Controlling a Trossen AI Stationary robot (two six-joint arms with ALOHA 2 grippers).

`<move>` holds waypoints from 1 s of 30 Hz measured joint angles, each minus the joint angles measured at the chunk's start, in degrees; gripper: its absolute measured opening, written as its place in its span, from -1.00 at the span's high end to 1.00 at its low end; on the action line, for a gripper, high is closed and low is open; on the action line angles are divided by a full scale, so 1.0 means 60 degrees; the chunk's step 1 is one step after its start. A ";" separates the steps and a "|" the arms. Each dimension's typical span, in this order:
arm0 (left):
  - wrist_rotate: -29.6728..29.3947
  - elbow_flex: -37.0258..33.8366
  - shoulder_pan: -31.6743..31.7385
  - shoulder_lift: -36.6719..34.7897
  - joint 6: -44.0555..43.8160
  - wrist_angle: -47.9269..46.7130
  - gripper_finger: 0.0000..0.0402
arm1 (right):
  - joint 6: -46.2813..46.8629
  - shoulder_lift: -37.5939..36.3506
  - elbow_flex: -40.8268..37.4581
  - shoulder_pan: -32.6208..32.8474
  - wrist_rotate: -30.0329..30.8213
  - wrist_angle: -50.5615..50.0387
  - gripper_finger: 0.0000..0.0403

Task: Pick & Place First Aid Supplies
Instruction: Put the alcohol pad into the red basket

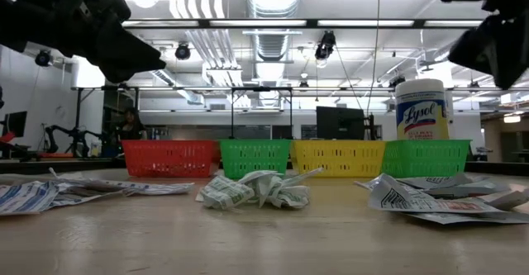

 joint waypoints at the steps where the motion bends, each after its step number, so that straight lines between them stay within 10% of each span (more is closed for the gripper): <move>1: 0.0000 -0.0031 0.0000 -0.0043 0.0000 -0.0007 0.38 | 0.0135 0.0096 0.0000 0.0003 -0.0047 -0.0010 0.28; 30: 0.0146 -0.0460 -0.0011 -0.0727 -0.0217 0.0031 0.38 | 0.0596 0.2385 0.0000 0.0000 -0.0718 0.0034 0.39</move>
